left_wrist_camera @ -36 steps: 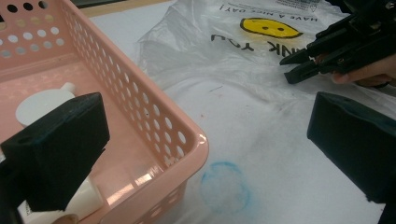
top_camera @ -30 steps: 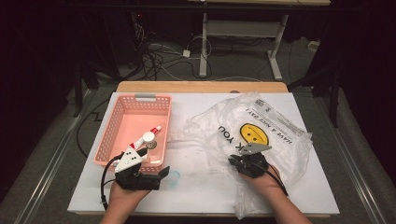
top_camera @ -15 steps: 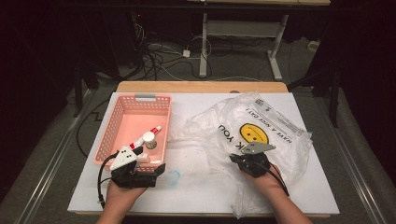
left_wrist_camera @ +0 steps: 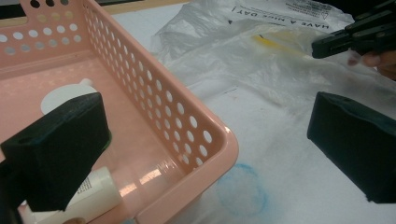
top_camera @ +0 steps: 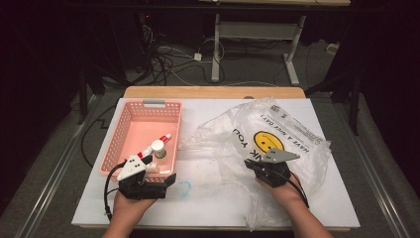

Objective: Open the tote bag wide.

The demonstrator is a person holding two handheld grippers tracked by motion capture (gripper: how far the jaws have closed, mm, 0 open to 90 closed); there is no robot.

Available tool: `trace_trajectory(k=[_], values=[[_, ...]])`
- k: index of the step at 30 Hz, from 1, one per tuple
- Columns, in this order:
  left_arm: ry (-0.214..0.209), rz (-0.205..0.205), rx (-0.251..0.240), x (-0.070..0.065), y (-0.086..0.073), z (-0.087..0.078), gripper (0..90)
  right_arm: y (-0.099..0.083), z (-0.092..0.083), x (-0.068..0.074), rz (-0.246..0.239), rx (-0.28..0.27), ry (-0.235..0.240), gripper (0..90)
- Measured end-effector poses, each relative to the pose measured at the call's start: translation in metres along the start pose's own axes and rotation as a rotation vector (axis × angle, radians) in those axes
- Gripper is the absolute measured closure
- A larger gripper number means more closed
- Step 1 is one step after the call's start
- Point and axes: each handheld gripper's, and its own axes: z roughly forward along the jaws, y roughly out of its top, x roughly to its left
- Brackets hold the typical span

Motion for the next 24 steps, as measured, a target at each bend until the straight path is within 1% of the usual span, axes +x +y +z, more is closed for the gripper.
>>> trace_trajectory(k=[1,2,5,6,10,11,15,17,18,20,24], values=[[-0.001,0.003,0.004,0.001,0.000,0.000,0.0,0.002,-0.002,-0.001,-0.011,-0.017,0.003,90.0],[0.006,0.003,0.005,0.001,0.001,-0.001,0.0,0.002,-0.002,-0.001,-0.011,-0.017,0.003,90.0],[0.005,-0.003,-0.001,0.002,0.001,-0.001,0.0,0.006,-0.007,0.000,-0.018,-0.042,-0.007,90.0],[0.013,0.000,0.002,0.002,0.001,-0.002,0.0,0.007,-0.008,-0.001,-0.028,-0.049,-0.009,90.0],[0.009,-0.006,-0.003,0.004,0.001,-0.003,0.0,0.012,-0.015,-0.002,-0.036,-0.080,-0.023,90.0],[0.010,-0.006,-0.002,0.004,0.001,-0.003,0.0,0.012,-0.015,-0.002,-0.036,-0.080,-0.023,90.0],[0.005,-0.019,-0.002,0.006,-0.001,-0.003,0.0,0.014,-0.020,-0.005,-0.024,-0.099,-0.028,90.0],[0.004,-0.014,0.008,0.006,-0.002,-0.002,0.0,0.015,-0.023,-0.007,-0.011,-0.120,-0.027,90.0],[0.002,-0.010,0.012,0.005,-0.003,-0.002,0.0,0.015,-0.023,-0.007,-0.011,-0.120,-0.027,90.0],[0.003,-0.008,0.010,0.005,-0.002,-0.001,0.0,0.016,-0.026,-0.008,-0.009,-0.134,-0.028,90.0],[0.003,-0.012,0.009,0.006,-0.002,-0.001,0.0,0.020,-0.033,-0.014,0.009,-0.179,-0.039,90.0]])
